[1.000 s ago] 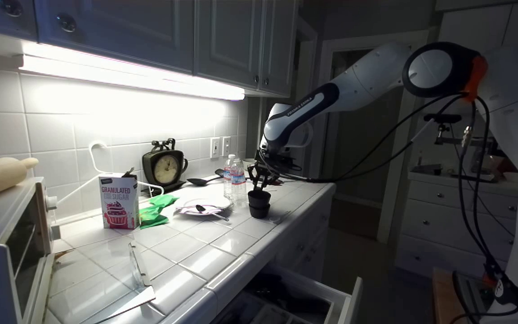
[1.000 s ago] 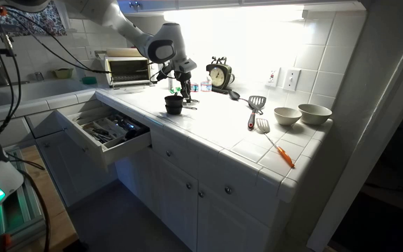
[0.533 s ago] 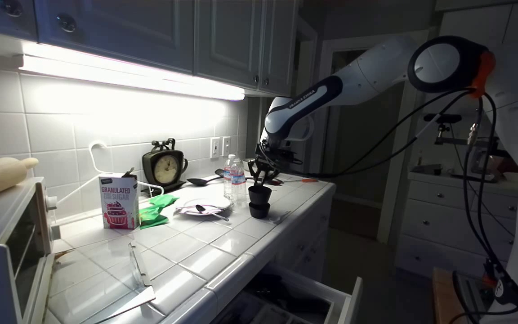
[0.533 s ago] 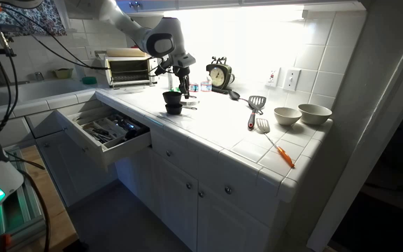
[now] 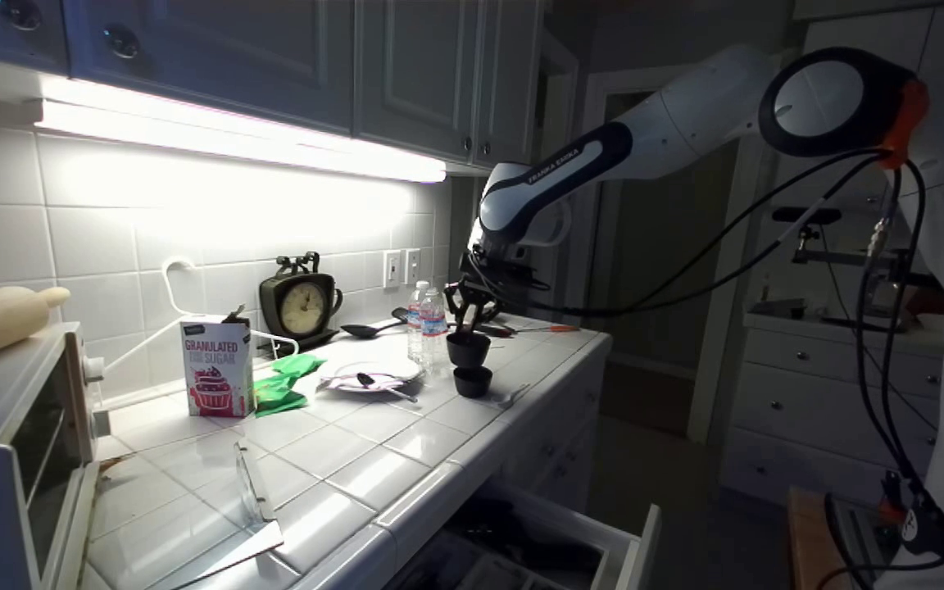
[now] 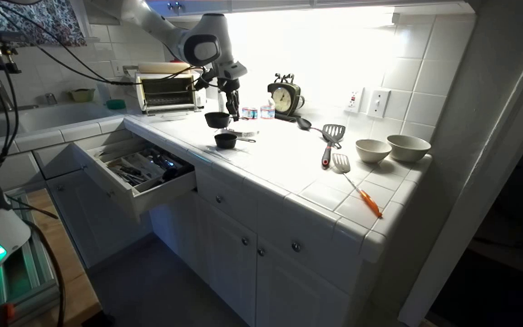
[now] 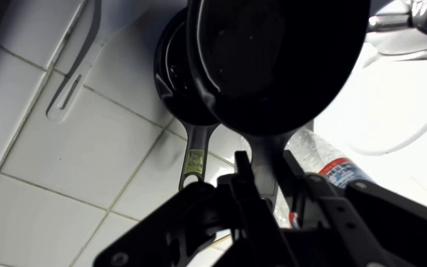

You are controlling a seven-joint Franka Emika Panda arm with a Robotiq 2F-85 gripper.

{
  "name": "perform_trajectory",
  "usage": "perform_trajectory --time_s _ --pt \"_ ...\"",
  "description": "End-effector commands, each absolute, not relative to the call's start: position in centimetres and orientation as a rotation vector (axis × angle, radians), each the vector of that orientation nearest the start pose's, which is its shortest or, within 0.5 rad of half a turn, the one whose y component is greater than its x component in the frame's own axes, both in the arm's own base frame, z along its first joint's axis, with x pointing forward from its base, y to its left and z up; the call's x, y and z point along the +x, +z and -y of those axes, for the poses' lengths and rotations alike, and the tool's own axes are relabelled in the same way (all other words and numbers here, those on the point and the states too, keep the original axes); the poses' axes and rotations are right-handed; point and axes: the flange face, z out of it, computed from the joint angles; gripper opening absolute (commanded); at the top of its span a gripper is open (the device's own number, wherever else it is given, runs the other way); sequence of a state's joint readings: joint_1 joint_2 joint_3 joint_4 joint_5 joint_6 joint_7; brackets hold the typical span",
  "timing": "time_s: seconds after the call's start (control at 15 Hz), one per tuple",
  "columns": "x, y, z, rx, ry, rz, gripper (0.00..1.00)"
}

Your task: Take the pot out of the other then move the pot on the right to the right

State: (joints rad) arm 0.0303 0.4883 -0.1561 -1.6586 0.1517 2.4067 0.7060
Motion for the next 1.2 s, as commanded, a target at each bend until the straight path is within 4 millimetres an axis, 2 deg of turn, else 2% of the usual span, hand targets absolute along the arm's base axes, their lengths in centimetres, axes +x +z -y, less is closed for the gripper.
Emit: perform_trajectory --time_s 0.0,0.6,0.8,1.13 --pt "68.0 35.9 4.5 -2.735 -0.361 -1.278 0.06" --pt "66.1 34.5 -1.1 -2.789 -0.362 -1.152 0.06" --pt "65.7 33.5 -2.2 -2.790 -0.367 -1.132 0.06" --pt "65.0 31.6 -3.1 -2.794 -0.366 -1.118 0.06"
